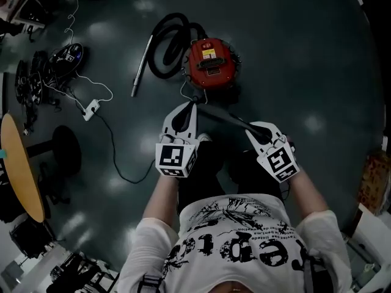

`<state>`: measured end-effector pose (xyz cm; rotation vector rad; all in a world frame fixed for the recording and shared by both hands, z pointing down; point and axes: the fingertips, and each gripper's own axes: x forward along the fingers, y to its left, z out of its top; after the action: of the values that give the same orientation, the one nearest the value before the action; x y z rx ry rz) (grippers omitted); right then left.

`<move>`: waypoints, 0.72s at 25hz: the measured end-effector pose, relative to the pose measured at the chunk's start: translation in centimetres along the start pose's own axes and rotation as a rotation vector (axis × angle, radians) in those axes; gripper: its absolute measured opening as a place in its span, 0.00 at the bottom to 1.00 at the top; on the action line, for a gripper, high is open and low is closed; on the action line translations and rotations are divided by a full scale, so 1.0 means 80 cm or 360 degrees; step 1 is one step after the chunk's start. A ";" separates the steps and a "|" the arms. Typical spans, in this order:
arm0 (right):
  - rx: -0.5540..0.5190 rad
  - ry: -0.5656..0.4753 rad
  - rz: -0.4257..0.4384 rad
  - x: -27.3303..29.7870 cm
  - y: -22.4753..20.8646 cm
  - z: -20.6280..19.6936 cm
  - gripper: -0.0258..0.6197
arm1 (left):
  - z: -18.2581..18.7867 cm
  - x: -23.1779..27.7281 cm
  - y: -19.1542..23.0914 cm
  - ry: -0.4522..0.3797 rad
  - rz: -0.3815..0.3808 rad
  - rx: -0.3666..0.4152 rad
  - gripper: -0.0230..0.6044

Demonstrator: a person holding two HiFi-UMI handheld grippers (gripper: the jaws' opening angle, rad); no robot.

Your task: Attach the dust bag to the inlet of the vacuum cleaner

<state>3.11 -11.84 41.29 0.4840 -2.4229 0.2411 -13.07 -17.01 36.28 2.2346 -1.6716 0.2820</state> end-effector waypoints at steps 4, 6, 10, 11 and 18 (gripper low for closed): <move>-0.0151 -0.0046 0.0057 0.069 -0.017 -0.088 0.08 | -0.067 0.053 0.021 -0.0194 -0.0071 0.0144 0.04; -0.0205 -0.0071 0.0046 0.103 -0.032 -0.129 0.08 | -0.097 0.082 0.032 -0.0255 -0.0079 0.0255 0.04; -0.0301 -0.0116 0.0083 0.159 -0.047 -0.200 0.08 | -0.171 0.130 0.047 -0.0271 -0.0164 0.0210 0.04; -0.0340 -0.0113 0.0092 0.171 -0.050 -0.214 0.08 | -0.189 0.141 0.049 -0.0253 -0.0178 0.0206 0.04; -0.0509 0.0031 0.0186 0.229 -0.064 -0.269 0.08 | -0.247 0.216 0.080 -0.0180 -0.0059 0.0375 0.06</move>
<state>4.05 -15.49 69.76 0.1958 -2.4131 -0.0926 -13.39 -26.53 61.57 2.4925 -1.7304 0.3665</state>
